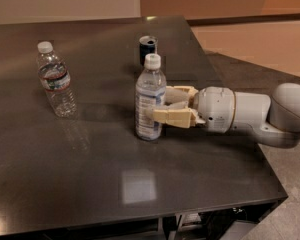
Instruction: Place blue plastic bottle upright
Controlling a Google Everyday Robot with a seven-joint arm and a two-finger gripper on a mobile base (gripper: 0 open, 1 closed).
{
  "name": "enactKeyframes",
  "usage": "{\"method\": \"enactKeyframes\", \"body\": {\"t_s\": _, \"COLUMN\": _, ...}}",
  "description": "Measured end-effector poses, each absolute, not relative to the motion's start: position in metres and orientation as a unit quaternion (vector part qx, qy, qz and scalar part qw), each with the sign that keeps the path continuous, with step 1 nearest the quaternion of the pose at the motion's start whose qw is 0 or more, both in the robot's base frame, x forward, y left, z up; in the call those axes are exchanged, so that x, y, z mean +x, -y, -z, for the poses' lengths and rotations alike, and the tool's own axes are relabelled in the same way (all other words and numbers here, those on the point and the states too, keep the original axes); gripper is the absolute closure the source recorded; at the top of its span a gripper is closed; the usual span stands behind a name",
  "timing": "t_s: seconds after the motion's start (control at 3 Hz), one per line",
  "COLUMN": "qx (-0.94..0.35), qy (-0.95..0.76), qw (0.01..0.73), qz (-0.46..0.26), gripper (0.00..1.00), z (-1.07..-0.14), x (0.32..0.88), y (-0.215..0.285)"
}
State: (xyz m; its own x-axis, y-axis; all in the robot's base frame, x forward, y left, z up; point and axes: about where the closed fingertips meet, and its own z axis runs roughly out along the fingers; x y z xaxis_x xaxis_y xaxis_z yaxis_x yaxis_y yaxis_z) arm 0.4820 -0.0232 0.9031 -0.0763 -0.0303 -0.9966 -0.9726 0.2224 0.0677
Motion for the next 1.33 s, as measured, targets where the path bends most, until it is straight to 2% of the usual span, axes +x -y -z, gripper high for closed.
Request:
{"method": "enactKeyframes", "body": {"t_s": 0.67, "qx": -0.436, "qy": -0.585, "qw": 0.516, "qz": -0.449, "gripper": 0.12, "z": -0.8989, "x": 0.4830, "y": 0.0186}}
{"method": "enactKeyframes", "body": {"t_s": 1.0, "qx": -0.437, "qy": -0.584, "qw": 0.516, "qz": -0.449, "gripper": 0.00, "z": -0.8997, "x": 0.4823, "y": 0.0165}}
{"method": "enactKeyframes", "body": {"t_s": 1.33, "qx": -0.437, "qy": -0.584, "qw": 0.516, "qz": -0.449, "gripper": 0.00, "z": -0.8998, "x": 0.4823, "y": 0.0164}}
